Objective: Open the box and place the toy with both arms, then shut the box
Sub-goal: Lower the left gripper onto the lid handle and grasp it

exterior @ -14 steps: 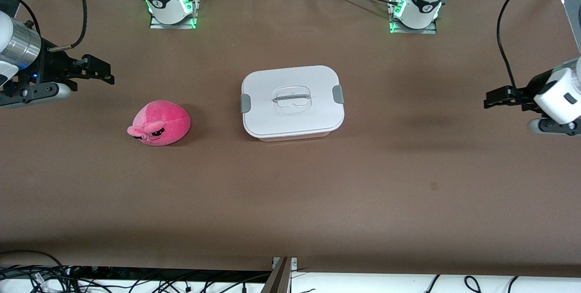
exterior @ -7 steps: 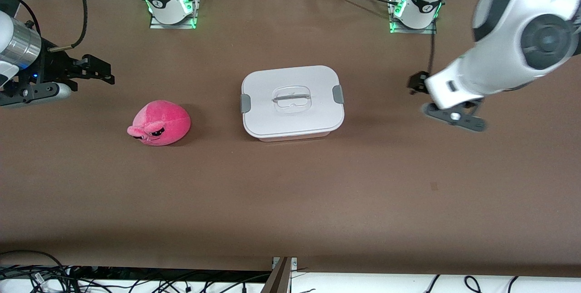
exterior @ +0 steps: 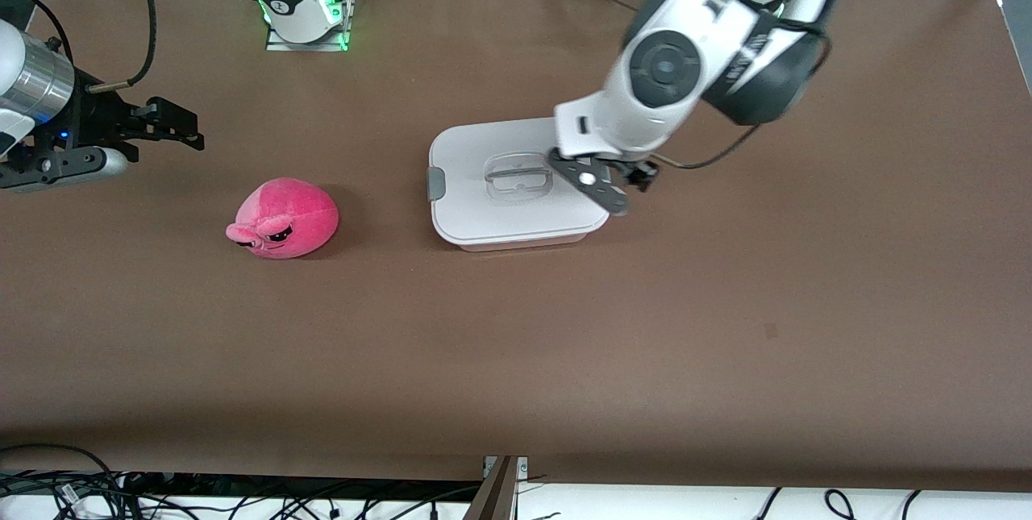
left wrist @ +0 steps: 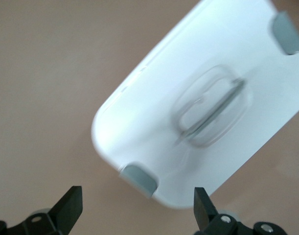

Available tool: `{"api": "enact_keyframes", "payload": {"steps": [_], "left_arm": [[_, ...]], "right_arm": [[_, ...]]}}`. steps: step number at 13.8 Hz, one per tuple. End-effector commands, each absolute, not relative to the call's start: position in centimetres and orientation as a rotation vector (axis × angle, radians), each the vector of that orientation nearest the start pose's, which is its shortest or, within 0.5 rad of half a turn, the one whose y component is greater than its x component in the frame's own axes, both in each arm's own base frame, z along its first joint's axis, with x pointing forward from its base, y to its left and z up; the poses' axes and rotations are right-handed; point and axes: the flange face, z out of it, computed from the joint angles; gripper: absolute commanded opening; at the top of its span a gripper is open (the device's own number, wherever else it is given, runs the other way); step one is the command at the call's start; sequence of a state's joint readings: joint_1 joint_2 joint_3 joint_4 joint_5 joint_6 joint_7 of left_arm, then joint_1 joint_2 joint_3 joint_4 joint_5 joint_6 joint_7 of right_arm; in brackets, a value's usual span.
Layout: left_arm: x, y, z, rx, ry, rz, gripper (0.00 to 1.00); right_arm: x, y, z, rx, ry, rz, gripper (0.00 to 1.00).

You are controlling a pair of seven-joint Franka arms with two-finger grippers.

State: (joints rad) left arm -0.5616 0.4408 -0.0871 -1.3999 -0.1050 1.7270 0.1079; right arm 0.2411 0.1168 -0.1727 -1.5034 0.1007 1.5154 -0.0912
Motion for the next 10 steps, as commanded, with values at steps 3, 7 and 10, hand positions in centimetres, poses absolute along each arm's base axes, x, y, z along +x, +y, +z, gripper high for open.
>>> {"api": "enact_keyframes", "payload": {"steps": [3, 7, 10], "left_arm": [[53.0, -45.1, 42.3, -2.771, 1.686, 0.119, 1.00], [51.1, -49.3, 38.6, -2.565, 1.850, 0.018, 1.00], [50.0, -51.5, 35.7, -2.487, 1.893, 0.003, 1.00]], "right_arm": [[58.1, 5.9, 58.2, -3.053, -0.233, 0.173, 1.00], [58.1, 5.9, 57.9, -3.053, -0.230, 0.183, 1.00], [58.1, 5.9, 57.6, -3.054, -0.231, 0.178, 1.00]]}}
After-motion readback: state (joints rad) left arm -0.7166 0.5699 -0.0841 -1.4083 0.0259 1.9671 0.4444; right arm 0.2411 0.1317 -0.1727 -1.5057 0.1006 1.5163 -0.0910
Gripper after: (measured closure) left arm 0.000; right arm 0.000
